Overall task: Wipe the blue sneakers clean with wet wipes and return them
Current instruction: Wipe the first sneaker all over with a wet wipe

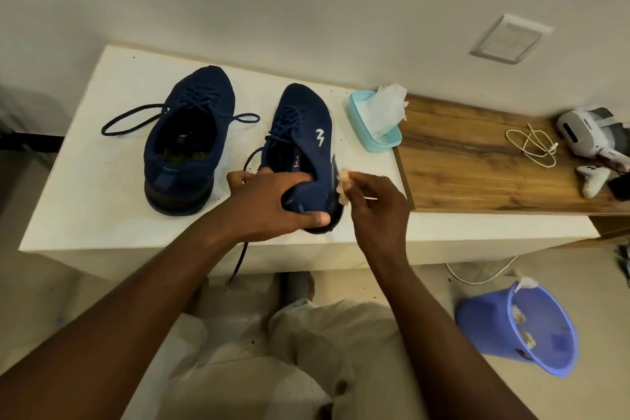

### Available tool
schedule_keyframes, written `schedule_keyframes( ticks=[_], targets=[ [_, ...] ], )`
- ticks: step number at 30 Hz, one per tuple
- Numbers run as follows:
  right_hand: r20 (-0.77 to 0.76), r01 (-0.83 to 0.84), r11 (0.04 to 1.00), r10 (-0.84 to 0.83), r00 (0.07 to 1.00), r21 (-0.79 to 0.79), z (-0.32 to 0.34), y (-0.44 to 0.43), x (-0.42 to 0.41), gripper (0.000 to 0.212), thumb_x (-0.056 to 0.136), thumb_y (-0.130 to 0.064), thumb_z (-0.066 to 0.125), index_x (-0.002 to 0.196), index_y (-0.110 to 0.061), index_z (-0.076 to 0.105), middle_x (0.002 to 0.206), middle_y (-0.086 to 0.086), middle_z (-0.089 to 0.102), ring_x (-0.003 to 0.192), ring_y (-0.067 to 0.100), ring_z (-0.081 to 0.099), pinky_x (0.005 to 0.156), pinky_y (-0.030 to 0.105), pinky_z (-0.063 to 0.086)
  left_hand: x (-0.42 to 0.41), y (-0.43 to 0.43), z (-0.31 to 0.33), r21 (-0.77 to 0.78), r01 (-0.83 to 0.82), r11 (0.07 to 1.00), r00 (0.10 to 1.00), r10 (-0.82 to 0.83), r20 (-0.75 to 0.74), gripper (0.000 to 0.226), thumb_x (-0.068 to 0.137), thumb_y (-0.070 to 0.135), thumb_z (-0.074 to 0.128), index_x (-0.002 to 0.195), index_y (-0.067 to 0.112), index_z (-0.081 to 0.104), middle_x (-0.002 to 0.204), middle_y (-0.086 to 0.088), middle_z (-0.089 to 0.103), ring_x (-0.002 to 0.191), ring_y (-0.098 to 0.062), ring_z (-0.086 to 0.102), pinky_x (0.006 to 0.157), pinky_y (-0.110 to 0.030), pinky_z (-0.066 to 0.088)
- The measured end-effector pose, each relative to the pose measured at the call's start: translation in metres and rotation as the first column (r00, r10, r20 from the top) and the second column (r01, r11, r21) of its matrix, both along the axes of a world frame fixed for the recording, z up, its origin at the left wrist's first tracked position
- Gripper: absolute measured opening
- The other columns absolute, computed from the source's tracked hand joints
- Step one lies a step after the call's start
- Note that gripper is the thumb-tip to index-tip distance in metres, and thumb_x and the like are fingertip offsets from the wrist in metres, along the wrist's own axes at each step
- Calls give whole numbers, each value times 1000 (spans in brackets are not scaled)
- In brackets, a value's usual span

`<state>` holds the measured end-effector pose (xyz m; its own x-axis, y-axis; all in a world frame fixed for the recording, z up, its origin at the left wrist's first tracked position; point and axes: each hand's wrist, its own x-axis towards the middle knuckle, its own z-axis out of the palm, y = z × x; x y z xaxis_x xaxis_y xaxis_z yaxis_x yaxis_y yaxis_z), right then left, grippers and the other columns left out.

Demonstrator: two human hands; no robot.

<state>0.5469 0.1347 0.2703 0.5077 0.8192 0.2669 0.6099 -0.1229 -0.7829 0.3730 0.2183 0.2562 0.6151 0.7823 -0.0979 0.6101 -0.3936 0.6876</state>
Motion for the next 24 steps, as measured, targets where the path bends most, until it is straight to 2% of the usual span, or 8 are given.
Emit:
schedule_keyframes(
  ticks=[3, 5, 7, 10, 13, 15, 19, 24],
  targets=[
    [129, -200, 979, 203, 971, -35, 0, -9, -21, 16, 94, -17, 67, 108, -18, 73, 102, -5, 69, 91, 6, 63, 75, 17, 53, -7, 3, -4, -220, 25, 975, 999, -15, 44, 78, 57, 95, 62, 121, 50, 54, 115, 19, 66, 115, -10, 58, 108, -45, 35],
    [220, -248, 964, 264, 939, -99, -2, -17, -21, 15, 92, -16, 68, 106, -19, 74, 99, -5, 69, 87, 6, 61, 75, 22, 54, -12, 4, 5, -453, 51, 890, 969, 66, 239, 62, 72, 78, 68, 118, 37, 63, 110, 14, 72, 108, -12, 67, 99, -40, 50],
    [233, -176, 977, 201, 952, -123, -3, -7, -11, 16, 93, -15, 66, 106, -18, 74, 97, -4, 69, 86, 7, 61, 76, 31, 56, -8, 1, 18, -587, 82, 805, 909, 181, 375, 41, 89, 58, 59, 110, 25, 70, 102, 10, 76, 95, -8, 72, 83, -29, 56],
    [142, -73, 993, 85, 986, -90, 4, 20, -8, 20, 96, -14, 60, 111, -17, 73, 104, 0, 68, 94, 10, 62, 82, 38, 56, 5, -3, 22, -515, 3, 857, 887, 235, 397, 22, 102, 35, 54, 97, 23, 71, 88, 9, 75, 80, -12, 71, 74, -31, 57],
    [161, -245, 968, 250, 955, -53, 7, 10, -27, 18, 97, -14, 60, 110, -17, 72, 105, 0, 68, 95, 9, 61, 79, 31, 55, 6, 1, 15, -548, -125, 827, 856, 369, 363, 22, 99, 23, 60, 79, 24, 67, 76, 10, 72, 77, -12, 68, 73, -31, 52],
    [148, -286, 957, 290, 946, -51, 5, -4, -25, 15, 96, -19, 64, 108, -20, 72, 104, -6, 68, 95, 7, 61, 78, 29, 55, 3, 3, 16, -584, -113, 804, 844, 388, 371, 18, 98, 19, 60, 84, 22, 70, 83, 12, 75, 82, -6, 70, 76, -26, 52],
    [4, -100, 992, 101, 995, -78, 5, 22, -9, 14, 93, -24, 67, 106, -22, 74, 105, -8, 68, 98, 6, 61, 86, 39, 54, 5, 3, 17, -553, -100, 827, 860, 352, 370, 15, 96, 19, 59, 98, 6, 67, 97, -6, 75, 96, -26, 70, 87, -44, 56],
    [37, -296, 953, 298, 954, -62, 15, -2, -42, 13, 93, -21, 68, 103, -23, 76, 99, -7, 70, 92, 5, 61, 79, 21, 51, -8, 4, 29, -547, -88, 833, 872, 329, 361, 16, 89, 18, 66, 73, 13, 64, 73, -5, 65, 73, -18, 62, 72, -37, 48]
  ],
)
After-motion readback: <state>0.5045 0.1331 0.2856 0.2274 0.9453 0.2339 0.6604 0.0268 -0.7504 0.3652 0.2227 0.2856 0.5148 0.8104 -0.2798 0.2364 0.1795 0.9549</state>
